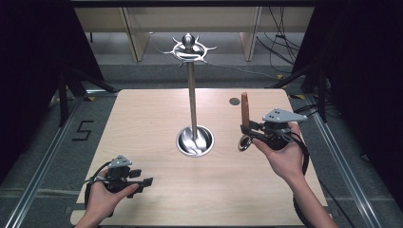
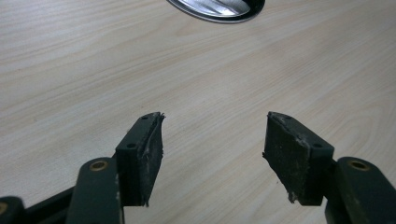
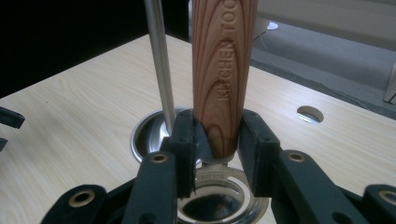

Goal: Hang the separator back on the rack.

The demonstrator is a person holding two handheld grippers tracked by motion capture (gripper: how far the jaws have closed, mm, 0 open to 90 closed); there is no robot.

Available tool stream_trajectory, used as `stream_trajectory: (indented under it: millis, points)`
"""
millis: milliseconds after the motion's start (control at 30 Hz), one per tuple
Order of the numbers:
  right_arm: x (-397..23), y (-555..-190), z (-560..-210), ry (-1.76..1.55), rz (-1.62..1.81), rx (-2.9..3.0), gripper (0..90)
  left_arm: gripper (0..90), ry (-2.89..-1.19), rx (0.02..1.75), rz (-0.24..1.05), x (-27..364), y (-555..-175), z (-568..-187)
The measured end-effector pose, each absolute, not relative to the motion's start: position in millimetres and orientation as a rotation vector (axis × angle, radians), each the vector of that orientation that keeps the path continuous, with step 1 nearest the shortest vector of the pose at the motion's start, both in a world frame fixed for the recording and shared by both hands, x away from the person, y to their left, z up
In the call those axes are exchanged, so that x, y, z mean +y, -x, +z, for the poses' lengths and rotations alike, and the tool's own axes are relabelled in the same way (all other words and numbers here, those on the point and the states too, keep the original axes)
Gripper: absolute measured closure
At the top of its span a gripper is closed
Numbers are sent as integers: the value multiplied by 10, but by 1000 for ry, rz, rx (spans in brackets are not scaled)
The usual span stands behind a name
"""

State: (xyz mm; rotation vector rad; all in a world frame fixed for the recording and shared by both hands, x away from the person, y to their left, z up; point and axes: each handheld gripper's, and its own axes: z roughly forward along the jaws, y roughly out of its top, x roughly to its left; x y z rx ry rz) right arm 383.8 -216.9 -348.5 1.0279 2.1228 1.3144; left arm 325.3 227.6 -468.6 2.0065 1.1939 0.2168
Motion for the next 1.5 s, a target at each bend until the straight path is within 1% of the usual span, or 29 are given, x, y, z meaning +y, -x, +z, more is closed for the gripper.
stream_trajectory:
  millis: [500,567,600,1133,1200,1500]
  points:
    - [-2112,-3860,-3444,-1021,1329,2120,697,366,-2007,1190,213,2275,-3254,-4684]
    - [-2117,-3878,-3425,-982,1312,2144,697,366,-2007,1186,207,2274,-3256,-4683]
    - [-2101,-3863,-3420,-1021,1319,2147,697,366,-2007,1189,212,2273,-3253,-4680]
    - [-1980,-3914,-3357,-992,1378,2111,697,366,-2006,1191,209,2275,-3257,-4687]
    - [-1996,-3936,-3335,-953,1357,2142,697,366,-2004,1188,204,2269,-3256,-4686]
    - [-1943,-3947,-3295,-983,1357,2156,697,366,-2007,1191,210,2270,-3259,-4684]
